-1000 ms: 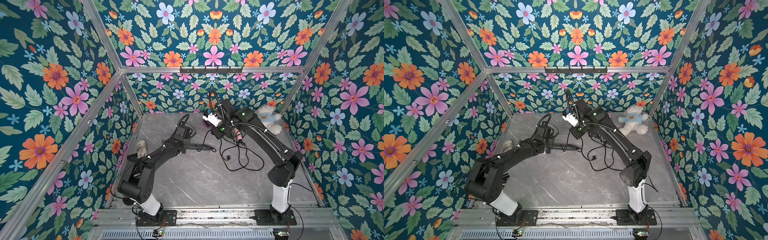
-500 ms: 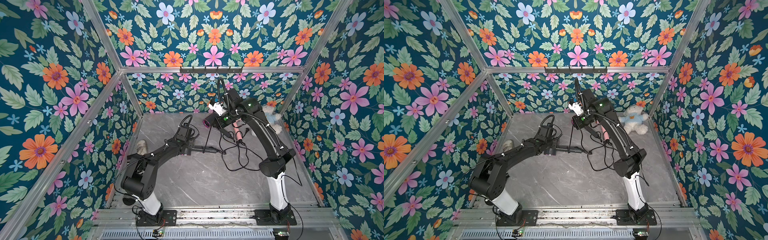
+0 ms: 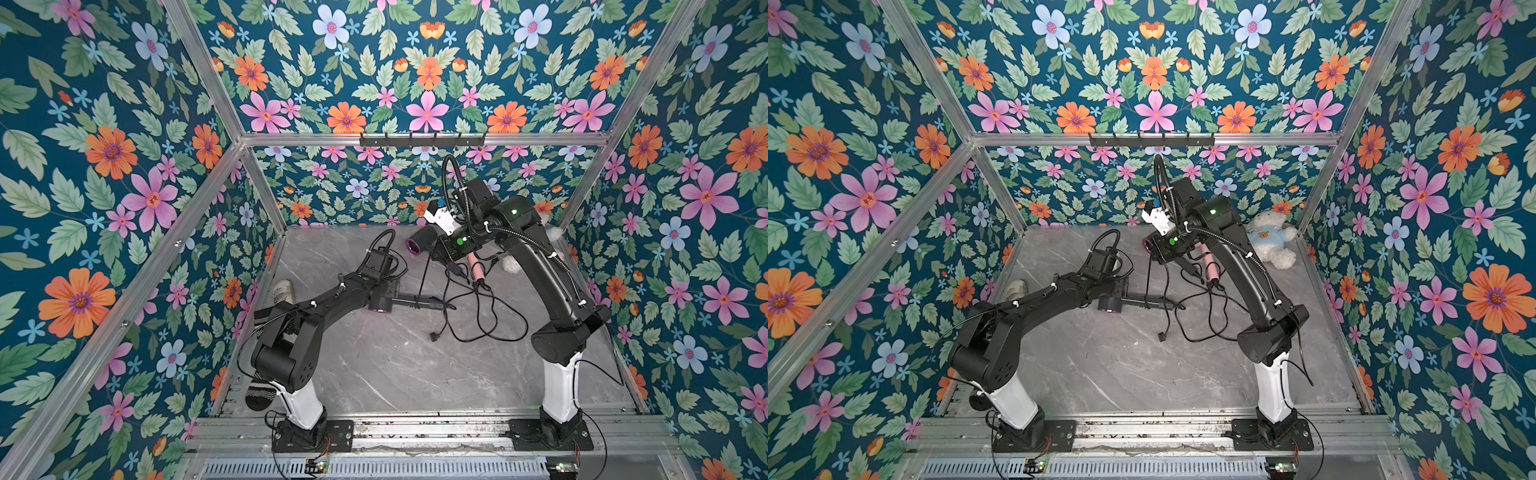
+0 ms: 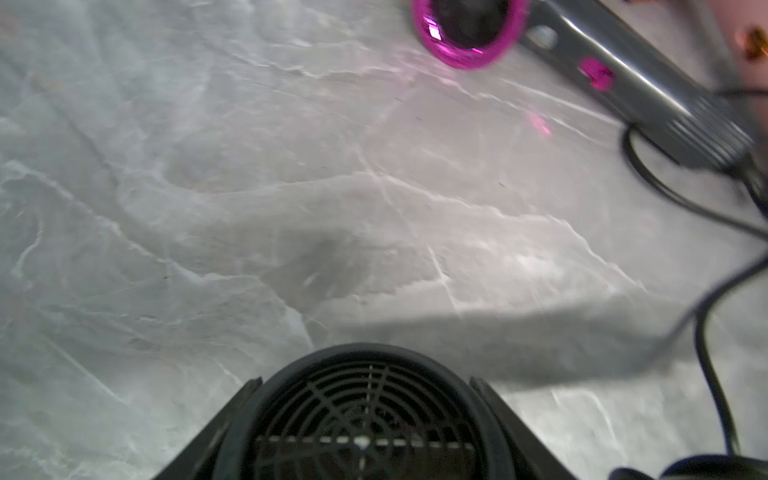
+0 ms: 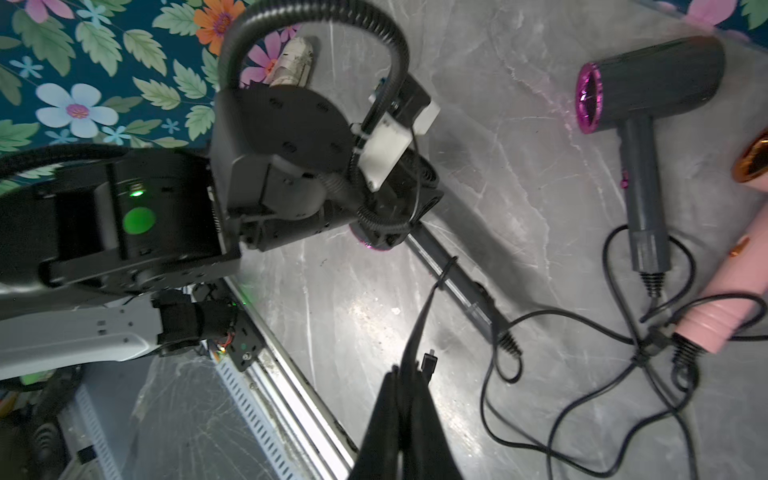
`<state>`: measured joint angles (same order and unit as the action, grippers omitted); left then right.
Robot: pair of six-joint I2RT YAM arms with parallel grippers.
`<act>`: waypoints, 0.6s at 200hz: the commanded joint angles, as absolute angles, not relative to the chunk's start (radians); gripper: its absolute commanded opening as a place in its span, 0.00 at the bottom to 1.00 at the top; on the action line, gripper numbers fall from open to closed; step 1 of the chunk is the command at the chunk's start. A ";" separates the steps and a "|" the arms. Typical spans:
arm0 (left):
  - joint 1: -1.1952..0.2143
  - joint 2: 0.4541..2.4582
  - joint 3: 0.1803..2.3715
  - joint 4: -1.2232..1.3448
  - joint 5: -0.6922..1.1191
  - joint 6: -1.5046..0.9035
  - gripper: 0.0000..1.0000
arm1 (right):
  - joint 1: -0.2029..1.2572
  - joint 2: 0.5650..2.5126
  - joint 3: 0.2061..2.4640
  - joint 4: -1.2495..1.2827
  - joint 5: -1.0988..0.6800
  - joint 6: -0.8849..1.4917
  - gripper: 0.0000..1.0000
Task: Wrap the cord around the hair dryer
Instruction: Wrap the power cord around the hair dryer.
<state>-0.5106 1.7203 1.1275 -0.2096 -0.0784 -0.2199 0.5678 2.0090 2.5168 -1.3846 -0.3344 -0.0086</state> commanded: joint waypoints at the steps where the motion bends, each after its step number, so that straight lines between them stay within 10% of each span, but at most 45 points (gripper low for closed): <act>1: -0.508 1.702 1.104 -0.343 -0.178 -0.042 0.00 | 0.549 2.045 2.602 -1.361 -0.277 -0.140 0.00; 48: -0.510 1.636 1.062 -0.390 -0.145 0.065 0.00 | 0.551 2.080 2.580 -1.439 0.005 -0.275 0.00; 120: -0.640 1.488 0.979 -0.319 0.194 0.224 0.00 | 0.478 2.252 2.760 -1.419 -0.154 -0.171 0.00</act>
